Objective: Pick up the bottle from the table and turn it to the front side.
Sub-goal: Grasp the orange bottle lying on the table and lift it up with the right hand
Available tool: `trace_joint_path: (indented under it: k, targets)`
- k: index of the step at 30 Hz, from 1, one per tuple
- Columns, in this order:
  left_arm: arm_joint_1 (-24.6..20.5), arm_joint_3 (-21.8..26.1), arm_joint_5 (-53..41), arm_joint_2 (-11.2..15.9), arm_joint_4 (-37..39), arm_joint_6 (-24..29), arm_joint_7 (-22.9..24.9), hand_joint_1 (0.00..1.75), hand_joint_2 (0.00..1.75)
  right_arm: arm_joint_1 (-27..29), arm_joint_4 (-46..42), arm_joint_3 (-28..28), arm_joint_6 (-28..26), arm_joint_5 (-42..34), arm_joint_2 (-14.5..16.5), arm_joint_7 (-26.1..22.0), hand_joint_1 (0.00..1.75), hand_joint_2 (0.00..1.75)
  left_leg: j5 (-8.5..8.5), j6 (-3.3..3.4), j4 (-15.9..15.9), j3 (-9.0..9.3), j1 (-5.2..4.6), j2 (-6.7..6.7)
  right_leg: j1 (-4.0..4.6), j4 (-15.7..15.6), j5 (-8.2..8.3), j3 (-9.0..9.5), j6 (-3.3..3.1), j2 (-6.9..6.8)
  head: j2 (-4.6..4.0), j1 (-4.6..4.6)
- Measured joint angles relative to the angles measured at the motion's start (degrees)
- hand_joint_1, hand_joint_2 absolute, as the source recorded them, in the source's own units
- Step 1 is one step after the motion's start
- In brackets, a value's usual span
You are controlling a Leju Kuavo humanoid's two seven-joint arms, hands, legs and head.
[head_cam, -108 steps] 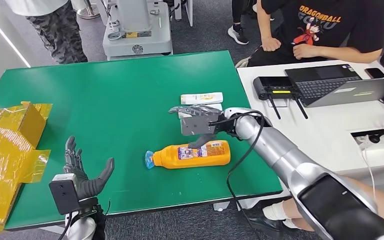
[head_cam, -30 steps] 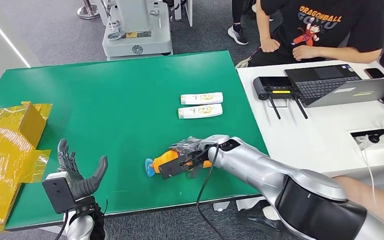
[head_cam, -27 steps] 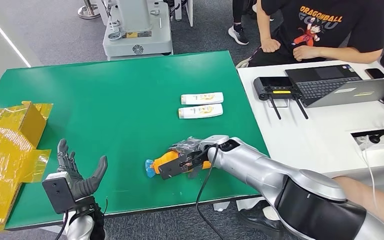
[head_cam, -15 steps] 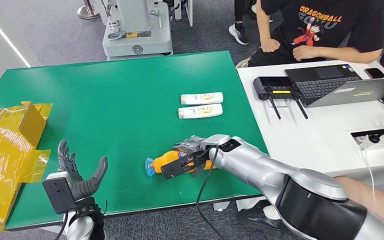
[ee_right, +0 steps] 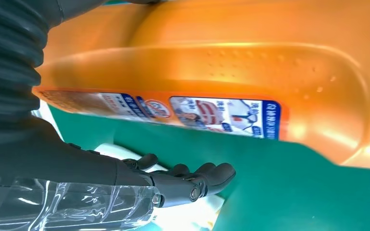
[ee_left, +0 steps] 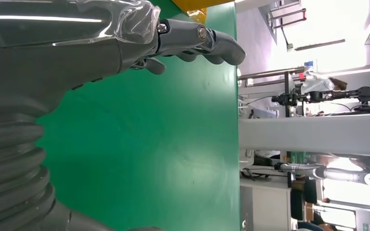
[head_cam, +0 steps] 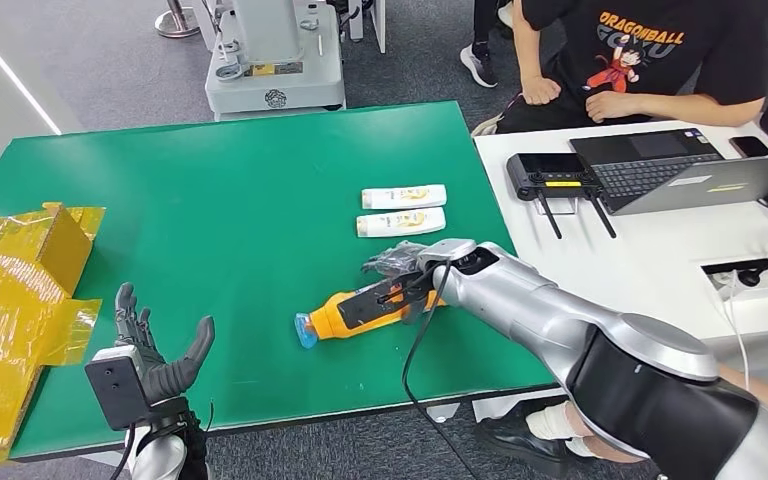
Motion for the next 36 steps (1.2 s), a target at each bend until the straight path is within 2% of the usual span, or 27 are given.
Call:
trace_joint_path:
  k: [25,36]
  targets:
    - [0.0,0.0,0.3,0.0,0.0,-0.3,0.0,0.0,1.75,0.1,-0.4,-0.1,-0.7,-0.9,-1.2,0.1,0.0,1.75,0.0,0.0,0.0,0.0,0.0,0.01,0.0,0.0,0.0,-0.01,0.0,0.0,0.0,0.0]
    - [-0.1,0.0,0.9,0.0,0.0,-0.7,0.0,0.0,1.75,3.8,-0.4,-0.1,-1.1,-1.6,-1.2,-1.2,0.0,1.75,0.0,0.0,0.0,0.01,0.01,0.03,0.0,0.0,0.0,-0.01,0.0,0.03,0.0,-0.01]
